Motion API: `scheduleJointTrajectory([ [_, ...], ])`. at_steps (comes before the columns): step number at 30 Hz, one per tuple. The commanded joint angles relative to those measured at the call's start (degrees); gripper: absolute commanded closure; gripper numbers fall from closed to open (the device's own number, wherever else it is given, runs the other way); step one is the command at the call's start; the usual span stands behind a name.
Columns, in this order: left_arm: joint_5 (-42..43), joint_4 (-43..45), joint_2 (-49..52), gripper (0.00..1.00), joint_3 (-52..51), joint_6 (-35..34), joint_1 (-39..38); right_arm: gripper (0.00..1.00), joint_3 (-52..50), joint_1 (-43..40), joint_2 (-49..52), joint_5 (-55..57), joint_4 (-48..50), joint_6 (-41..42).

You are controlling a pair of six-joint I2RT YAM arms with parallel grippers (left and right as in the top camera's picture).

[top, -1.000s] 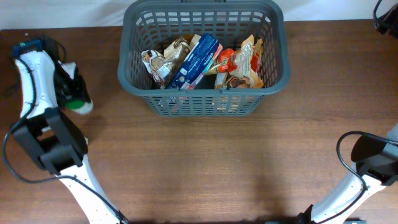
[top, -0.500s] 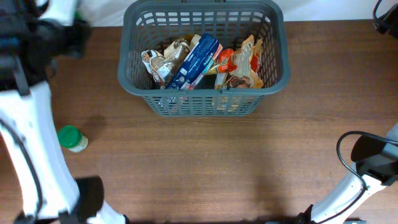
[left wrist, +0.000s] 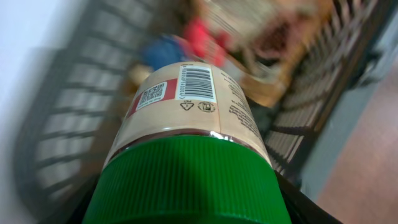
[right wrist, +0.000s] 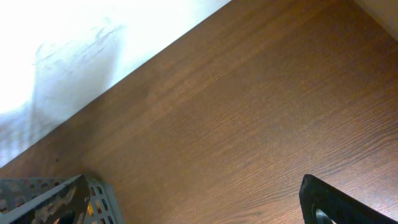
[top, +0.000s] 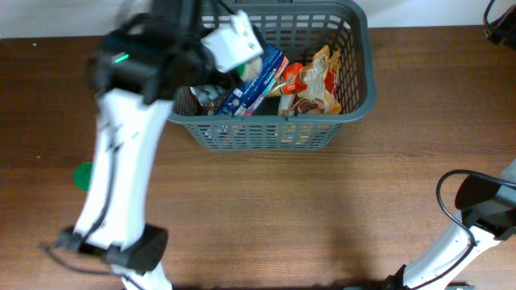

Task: Pack container
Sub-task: 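Carry the green-capped jar into the basket with the left gripper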

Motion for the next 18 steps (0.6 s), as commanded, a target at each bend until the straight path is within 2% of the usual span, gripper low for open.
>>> scheduleJointTrajectory([
  [1, 6.71, -0.09, 4.50, 0.98, -3.89, 6.40, -1.77, 0.01, 0.11, 0.04, 0.46, -0.50, 0.00, 0.46],
  [12, 5.90, 0.09, 16.98, 0.98, -6.93, 6.69, -3.50, 0.01, 0.11, 0.04, 0.46, -0.50, 0.00, 0.48],
  [16, 5.88, 0.04, 19.23, 0.92, -6.93, 6.64, -3.50, 0.01, 0.11, 0.04, 0.46, -0.50, 0.00, 0.46],
  [18, 5.90, 0.04, 19.87, 0.86, -6.93, 6.43, -3.50, 0.01, 0.11, 0.04, 0.46, -0.50, 0.00, 0.46],
])
